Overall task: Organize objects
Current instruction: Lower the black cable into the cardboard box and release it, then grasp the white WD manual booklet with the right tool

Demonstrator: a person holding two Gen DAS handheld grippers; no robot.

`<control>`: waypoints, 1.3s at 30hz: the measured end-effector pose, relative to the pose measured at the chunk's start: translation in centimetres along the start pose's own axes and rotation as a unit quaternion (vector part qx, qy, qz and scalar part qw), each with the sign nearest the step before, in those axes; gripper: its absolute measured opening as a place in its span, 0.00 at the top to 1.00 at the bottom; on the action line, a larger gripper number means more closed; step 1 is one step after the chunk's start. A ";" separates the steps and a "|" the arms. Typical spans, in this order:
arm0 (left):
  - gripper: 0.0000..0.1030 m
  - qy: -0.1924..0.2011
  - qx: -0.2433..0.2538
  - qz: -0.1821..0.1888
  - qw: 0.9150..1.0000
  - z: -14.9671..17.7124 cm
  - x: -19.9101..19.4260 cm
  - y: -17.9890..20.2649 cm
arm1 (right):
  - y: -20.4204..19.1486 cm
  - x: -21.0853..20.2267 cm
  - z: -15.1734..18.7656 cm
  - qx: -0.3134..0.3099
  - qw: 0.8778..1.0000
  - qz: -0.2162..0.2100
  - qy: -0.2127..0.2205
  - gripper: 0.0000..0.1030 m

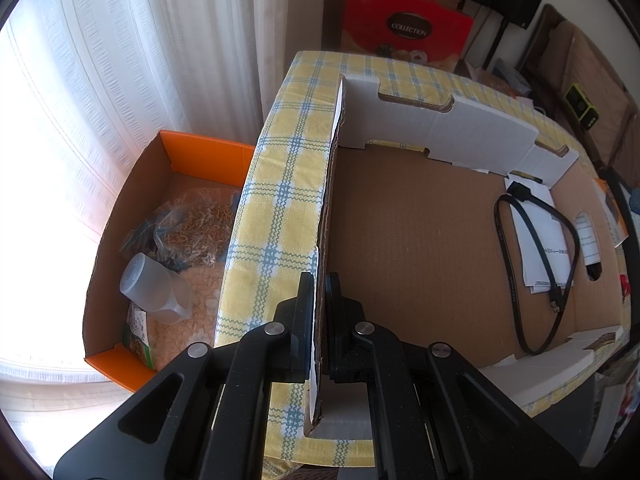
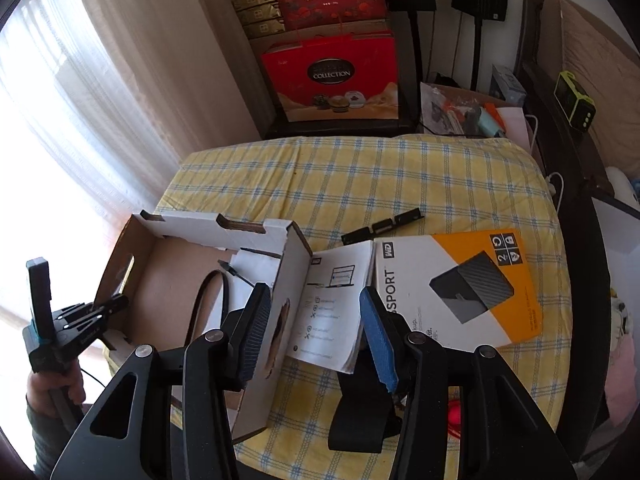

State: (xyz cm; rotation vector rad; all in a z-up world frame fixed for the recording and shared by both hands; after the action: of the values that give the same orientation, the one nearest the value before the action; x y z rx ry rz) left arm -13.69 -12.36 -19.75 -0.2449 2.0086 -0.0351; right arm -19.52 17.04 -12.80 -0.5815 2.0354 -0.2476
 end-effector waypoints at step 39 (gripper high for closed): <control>0.95 -0.001 0.001 -0.003 1.000 0.0 0.2 -0.2 | 3.2 3.6 4.4 0.110 0.992 -0.059 -0.021 0.83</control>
State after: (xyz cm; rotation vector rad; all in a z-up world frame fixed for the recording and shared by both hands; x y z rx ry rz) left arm -13.72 -12.62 -19.92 -0.2503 2.0049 -0.0414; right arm -18.17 18.28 -19.04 -0.5643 1.9049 -0.5194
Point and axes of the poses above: each gripper's, at about its wrist camera, not at the fingertips, and x roughly the way its jaws point, y to its right, z to its underside, the point moved 10 cm from there along x, roughly the way its jaws point, and after that the axes turned 13 degrees about -z, right-handed, at the moved point
